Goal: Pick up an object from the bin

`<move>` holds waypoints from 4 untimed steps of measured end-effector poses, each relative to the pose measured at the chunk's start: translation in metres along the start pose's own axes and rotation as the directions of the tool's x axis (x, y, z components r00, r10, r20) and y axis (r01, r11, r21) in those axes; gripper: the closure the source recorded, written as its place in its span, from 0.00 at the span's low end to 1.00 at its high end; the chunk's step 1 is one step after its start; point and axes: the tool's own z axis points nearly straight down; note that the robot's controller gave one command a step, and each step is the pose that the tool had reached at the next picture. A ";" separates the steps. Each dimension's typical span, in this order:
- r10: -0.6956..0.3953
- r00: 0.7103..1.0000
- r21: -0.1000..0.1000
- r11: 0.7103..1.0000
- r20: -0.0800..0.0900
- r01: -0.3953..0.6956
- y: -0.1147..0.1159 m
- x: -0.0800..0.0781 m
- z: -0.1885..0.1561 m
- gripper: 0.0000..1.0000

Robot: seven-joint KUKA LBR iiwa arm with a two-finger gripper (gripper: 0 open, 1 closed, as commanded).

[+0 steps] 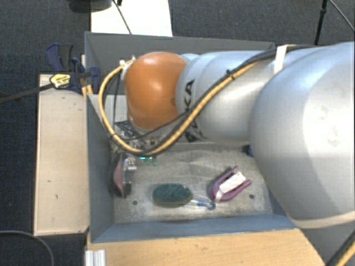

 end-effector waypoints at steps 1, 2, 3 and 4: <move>-0.541 0.841 0.007 0.841 0.007 0.541 -0.004 0.015 0.074 0.00; -0.536 0.844 0.010 0.844 0.007 0.536 -0.005 0.014 0.073 1.00; -0.625 0.780 0.005 0.780 0.012 0.625 -0.004 0.033 0.008 1.00; -0.608 0.793 0.005 0.794 0.015 0.608 -0.001 0.037 -0.104 1.00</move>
Offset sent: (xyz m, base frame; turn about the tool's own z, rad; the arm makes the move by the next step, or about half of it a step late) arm -0.0175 -0.0016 -0.0752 -0.5756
